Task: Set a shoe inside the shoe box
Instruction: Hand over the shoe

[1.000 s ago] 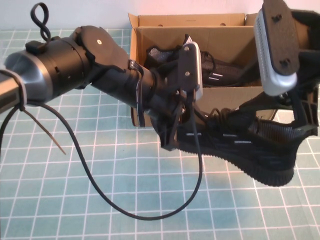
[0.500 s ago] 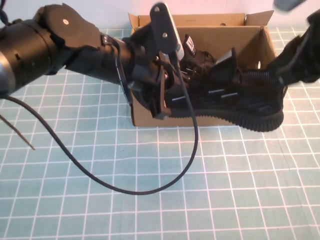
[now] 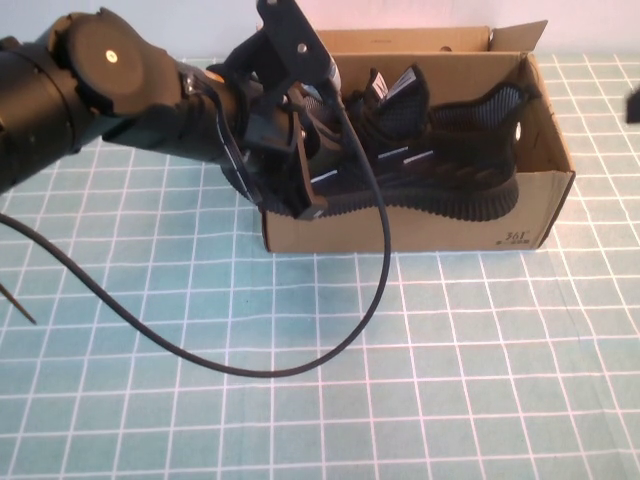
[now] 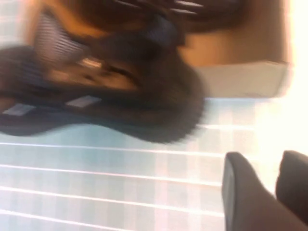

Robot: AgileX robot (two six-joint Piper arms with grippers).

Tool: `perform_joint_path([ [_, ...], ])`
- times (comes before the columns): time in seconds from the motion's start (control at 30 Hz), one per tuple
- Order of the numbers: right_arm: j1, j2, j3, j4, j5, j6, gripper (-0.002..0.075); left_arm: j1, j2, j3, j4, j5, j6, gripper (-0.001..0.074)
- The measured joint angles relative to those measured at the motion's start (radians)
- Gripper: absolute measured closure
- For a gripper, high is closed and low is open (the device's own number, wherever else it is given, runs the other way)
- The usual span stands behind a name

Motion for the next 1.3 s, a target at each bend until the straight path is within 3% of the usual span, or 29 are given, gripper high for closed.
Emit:
perform_joint_path([
  [0.17, -0.020, 0.025, -0.002, 0.250, -0.024, -0.114, 0.0532, 0.000, 0.000, 0.006, -0.004, -0.019, 0.016, 0.0713],
  [0.33, -0.020, 0.084, -0.002, 0.346, -0.035, -0.139, 0.0294, -0.019, 0.000, 0.006, -0.020, -0.029, 0.068, 0.0713],
  [0.43, -0.022, 0.132, -0.002, 0.430, -0.059, -0.141, 0.0230, -0.038, 0.000, 0.006, -0.025, -0.034, 0.100, 0.0713],
  [0.67, -0.023, 0.234, -0.002, 0.586, -0.065, -0.189, 0.0205, -0.059, -0.002, 0.053, -0.045, -0.100, 0.144, 0.0713],
  [0.87, -0.015, 0.271, -0.002, 0.605, -0.075, -0.198, 0.0204, -0.059, -0.002, 0.082, -0.065, -0.119, 0.195, 0.0713],
  [1.1, 0.047, 0.311, -0.002, 0.621, -0.099, -0.228, 0.0204, -0.059, -0.002, 0.082, -0.256, -0.114, 0.376, 0.0713],
  [1.3, 0.069, 0.338, -0.002, 0.628, -0.123, -0.234, 0.0204, -0.059, -0.002, 0.083, -0.300, -0.109, 0.430, 0.0713],
])
